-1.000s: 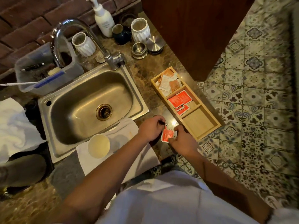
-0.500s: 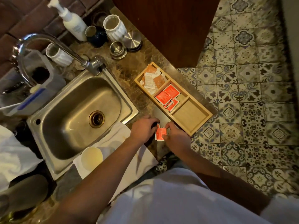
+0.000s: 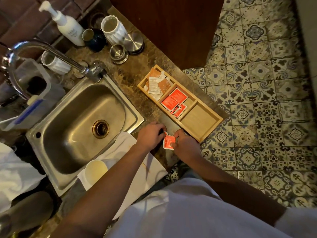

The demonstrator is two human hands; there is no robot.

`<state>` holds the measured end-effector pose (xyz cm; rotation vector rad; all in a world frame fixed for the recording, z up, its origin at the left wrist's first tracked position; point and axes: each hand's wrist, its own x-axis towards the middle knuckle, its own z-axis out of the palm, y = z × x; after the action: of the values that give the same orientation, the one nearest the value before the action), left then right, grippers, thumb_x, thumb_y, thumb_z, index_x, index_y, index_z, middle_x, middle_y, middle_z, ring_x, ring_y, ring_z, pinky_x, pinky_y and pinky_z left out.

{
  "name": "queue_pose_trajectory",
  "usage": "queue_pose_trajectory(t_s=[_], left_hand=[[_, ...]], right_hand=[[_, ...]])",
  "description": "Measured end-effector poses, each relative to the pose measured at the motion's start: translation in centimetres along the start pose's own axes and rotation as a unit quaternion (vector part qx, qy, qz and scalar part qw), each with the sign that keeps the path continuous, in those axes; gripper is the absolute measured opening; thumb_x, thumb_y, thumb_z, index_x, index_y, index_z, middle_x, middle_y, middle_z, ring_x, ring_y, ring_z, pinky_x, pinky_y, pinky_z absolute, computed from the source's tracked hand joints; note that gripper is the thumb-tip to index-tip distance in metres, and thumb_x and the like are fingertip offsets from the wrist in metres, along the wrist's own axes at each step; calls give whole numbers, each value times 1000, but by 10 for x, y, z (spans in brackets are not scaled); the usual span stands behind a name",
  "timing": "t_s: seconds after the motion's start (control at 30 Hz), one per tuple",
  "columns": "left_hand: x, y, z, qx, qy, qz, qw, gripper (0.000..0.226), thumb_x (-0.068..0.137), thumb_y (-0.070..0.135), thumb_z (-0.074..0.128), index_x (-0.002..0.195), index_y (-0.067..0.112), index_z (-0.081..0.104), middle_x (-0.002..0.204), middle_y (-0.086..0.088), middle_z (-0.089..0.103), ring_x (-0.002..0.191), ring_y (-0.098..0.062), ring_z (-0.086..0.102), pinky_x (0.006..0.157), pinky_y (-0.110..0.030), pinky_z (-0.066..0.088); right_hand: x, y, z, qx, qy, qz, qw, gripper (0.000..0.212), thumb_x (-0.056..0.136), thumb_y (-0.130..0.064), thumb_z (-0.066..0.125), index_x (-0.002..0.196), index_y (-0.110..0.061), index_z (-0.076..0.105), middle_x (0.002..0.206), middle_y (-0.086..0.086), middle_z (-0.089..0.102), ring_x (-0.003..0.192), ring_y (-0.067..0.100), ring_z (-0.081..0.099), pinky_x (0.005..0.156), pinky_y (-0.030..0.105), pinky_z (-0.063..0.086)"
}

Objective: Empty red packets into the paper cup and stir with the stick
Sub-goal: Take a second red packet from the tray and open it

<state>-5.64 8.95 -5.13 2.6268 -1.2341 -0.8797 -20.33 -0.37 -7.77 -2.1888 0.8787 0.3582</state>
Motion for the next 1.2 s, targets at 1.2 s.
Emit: queue_pose_trajectory(t_s=[1.2], left_hand=[[-85,-13,-42,-172,168,-151,959,8,93,30,67,96,30,74,90,17,66,84,-6,58,72,-27,44]], right_hand=[[5,-42,-54,84,-131,-75,985,28,100,-39,61,84,-20,75,62,-7,70,60,0,62,63,23,43]])
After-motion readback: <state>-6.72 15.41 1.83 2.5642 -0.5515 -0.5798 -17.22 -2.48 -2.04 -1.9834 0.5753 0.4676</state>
